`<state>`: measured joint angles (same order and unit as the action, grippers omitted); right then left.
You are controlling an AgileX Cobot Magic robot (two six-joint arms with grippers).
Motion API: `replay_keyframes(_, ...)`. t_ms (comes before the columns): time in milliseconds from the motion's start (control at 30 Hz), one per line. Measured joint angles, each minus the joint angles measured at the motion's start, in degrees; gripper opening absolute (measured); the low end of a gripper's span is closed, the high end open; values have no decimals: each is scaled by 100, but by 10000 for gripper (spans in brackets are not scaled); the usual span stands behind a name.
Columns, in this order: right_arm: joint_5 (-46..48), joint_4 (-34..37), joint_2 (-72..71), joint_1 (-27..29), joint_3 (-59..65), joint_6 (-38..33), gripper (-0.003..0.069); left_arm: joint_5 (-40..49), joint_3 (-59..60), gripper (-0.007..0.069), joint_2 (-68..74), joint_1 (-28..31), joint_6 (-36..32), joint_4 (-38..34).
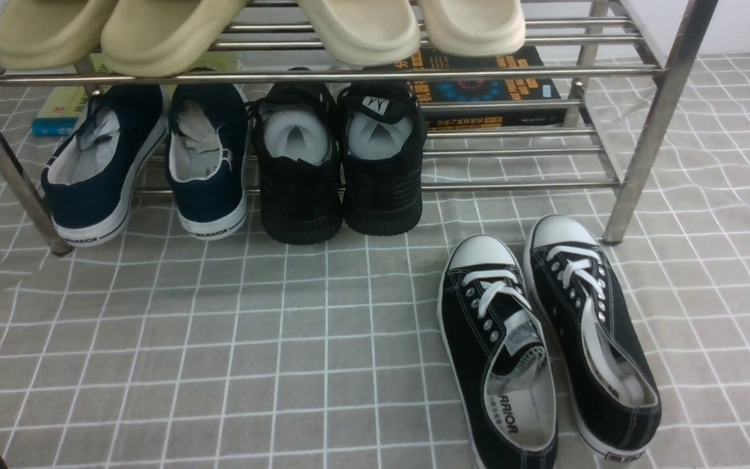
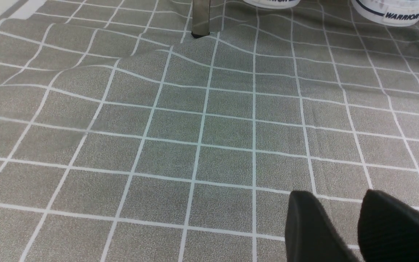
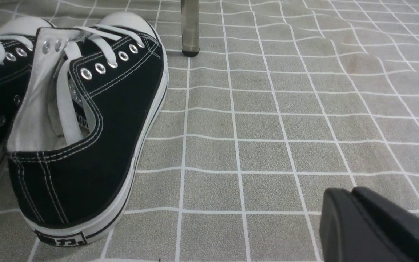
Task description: Take the shoes off the shelf with your hand from the grey coffee tablecloth.
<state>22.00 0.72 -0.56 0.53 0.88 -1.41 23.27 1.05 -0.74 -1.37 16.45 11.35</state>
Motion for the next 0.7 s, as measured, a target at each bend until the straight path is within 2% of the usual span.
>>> replay_keyframes(700, 23, 0, 0, 0, -2, 0, 73, 0, 0, 240, 0, 0, 0, 0)
